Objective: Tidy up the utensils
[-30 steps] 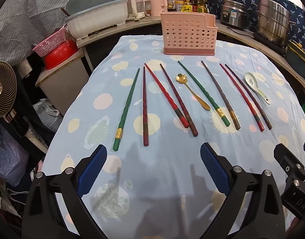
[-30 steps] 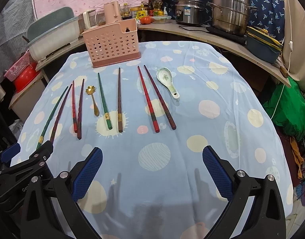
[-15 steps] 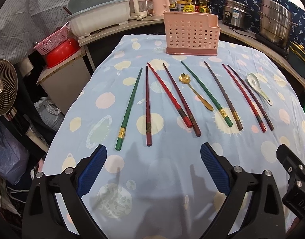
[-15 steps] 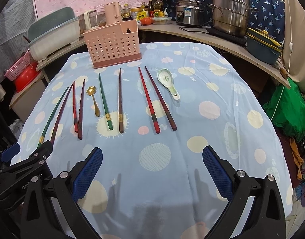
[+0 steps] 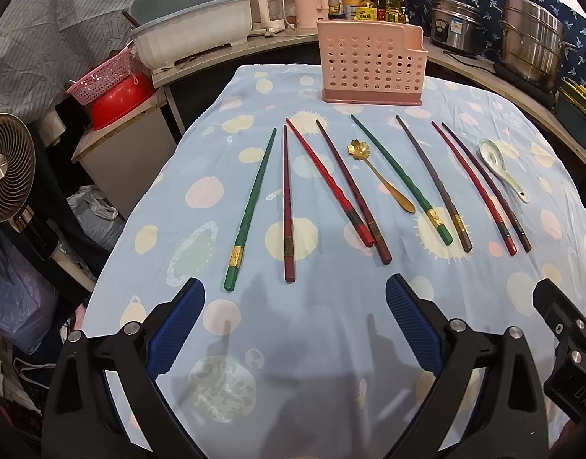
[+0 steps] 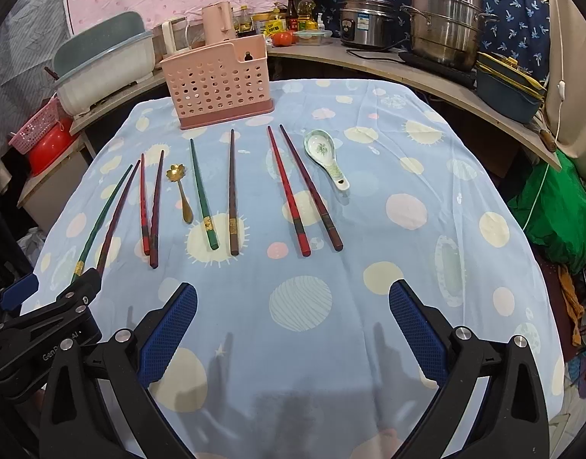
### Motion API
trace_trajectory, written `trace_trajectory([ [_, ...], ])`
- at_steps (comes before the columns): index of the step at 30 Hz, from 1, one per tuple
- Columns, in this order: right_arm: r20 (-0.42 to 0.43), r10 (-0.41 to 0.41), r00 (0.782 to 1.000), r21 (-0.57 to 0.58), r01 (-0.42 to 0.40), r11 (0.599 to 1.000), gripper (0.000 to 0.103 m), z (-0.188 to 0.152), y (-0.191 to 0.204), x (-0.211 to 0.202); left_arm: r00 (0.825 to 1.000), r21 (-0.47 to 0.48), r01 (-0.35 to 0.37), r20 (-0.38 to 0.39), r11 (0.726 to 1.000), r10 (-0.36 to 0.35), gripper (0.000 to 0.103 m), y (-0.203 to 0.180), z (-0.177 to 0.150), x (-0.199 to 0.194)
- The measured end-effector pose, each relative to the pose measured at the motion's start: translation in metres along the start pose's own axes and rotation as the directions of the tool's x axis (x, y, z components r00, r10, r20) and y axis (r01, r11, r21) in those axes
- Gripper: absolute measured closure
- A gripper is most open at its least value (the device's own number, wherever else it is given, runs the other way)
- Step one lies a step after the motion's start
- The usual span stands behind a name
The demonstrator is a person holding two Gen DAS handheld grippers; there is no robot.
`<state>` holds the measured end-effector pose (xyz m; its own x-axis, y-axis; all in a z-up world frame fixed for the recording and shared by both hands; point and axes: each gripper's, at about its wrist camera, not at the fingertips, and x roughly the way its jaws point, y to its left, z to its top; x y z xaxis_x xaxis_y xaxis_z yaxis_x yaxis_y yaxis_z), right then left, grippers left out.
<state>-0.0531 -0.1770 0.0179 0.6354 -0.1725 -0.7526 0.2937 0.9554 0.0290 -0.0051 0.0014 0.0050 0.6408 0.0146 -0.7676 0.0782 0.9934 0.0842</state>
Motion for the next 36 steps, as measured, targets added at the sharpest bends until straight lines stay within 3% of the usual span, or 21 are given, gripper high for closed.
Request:
trace_trajectory([
  [27, -0.004, -0.002, 1.000, 0.005, 0.002, 1.000, 0.007, 0.002, -0.002, 0.006, 1.000, -0.007, 0.007, -0.009, 1.000, -0.007, 0.011, 0.004, 0.002, 0.007],
  [36, -0.021, -0.011, 1.000, 0.018, 0.011, 1.000, 0.007, 0.004, -0.011, 0.021, 0.999, -0.077, 0.004, -0.042, 0.997, -0.007, 0.011, 0.038, 0.007, 0.035],
])
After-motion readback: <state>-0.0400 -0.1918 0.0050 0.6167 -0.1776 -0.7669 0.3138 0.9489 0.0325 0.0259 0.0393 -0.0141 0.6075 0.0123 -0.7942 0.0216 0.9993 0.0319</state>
